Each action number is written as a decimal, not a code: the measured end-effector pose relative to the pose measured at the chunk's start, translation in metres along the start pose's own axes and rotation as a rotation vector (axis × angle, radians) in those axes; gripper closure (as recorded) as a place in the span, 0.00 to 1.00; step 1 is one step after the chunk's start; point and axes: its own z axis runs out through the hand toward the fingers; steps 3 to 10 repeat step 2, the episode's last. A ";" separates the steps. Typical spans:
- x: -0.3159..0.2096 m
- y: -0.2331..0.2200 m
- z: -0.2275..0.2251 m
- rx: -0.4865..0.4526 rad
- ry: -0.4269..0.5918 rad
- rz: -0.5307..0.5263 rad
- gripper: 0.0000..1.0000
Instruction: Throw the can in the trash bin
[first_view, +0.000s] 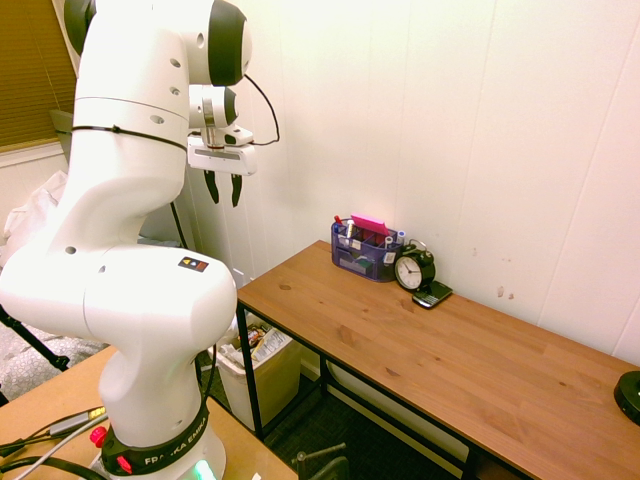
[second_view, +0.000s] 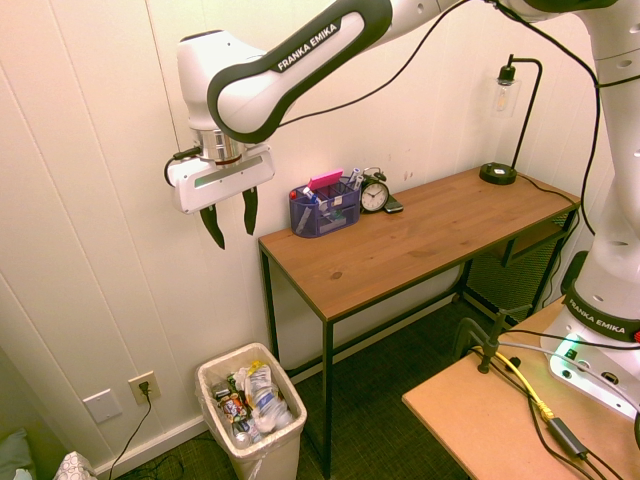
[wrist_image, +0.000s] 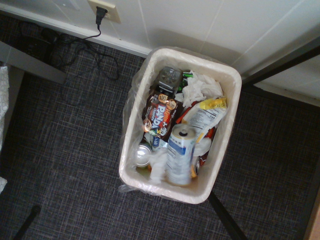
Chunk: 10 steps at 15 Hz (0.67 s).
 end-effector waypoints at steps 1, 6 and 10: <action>0.006 0.001 -0.007 0.016 0.011 0.010 0.00; 0.018 0.005 -0.019 0.040 0.029 0.031 0.00; 0.018 0.005 -0.019 0.040 0.029 0.031 0.00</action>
